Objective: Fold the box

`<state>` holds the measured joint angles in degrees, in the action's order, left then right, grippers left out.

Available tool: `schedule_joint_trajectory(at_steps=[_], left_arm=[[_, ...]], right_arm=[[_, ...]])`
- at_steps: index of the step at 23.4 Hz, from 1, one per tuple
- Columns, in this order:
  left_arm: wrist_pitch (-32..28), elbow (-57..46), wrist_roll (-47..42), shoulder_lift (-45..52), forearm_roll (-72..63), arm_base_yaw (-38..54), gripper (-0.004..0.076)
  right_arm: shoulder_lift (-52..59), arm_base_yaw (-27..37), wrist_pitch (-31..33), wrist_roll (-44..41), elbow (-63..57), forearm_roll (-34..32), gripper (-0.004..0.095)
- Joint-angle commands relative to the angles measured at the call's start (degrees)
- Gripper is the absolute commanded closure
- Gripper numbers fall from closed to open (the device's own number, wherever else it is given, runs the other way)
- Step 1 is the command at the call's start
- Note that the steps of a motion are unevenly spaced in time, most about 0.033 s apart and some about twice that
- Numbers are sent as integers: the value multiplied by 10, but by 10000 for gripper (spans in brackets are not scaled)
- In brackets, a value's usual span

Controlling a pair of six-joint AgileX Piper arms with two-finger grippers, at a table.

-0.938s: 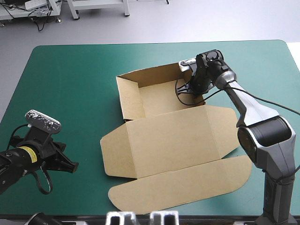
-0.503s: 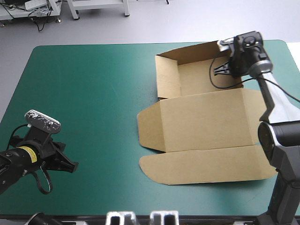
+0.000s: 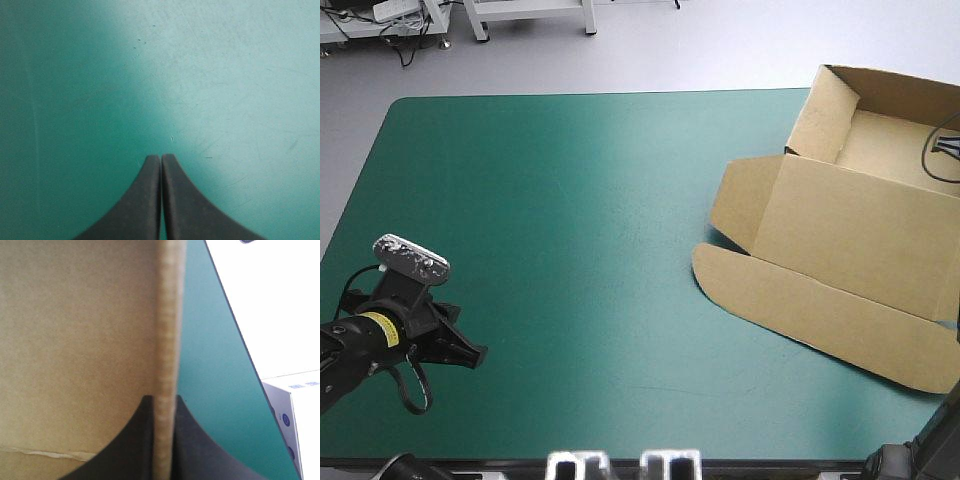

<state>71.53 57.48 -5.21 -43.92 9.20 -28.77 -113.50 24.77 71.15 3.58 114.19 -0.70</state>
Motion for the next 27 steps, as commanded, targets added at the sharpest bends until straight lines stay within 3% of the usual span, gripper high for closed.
schedule_joint_trajectory(at_steps=[1,5,7,10,11,14,21,27], left_arm=[[-3,13,-6,2,4,0,733],[-7,13,-6,2,1,0,733],[-3,13,-6,2,0,0,733],[5,13,-6,2,0,0,733],[5,13,-6,2,-4,0,733],[5,13,-6,2,-10,0,733],[5,13,-6,2,-25,0,733],[5,13,-6,2,-25,0,733]], right_arm=[[39,31,-6,25,15,63,928],[39,37,-10,31,15,74,909],[39,37,-9,32,15,68,827],[39,37,-10,36,15,60,542],[39,37,-14,36,15,61,399],[39,37,-18,31,15,60,238],[46,37,-11,27,21,63,240],[81,37,3,30,67,109,417]])
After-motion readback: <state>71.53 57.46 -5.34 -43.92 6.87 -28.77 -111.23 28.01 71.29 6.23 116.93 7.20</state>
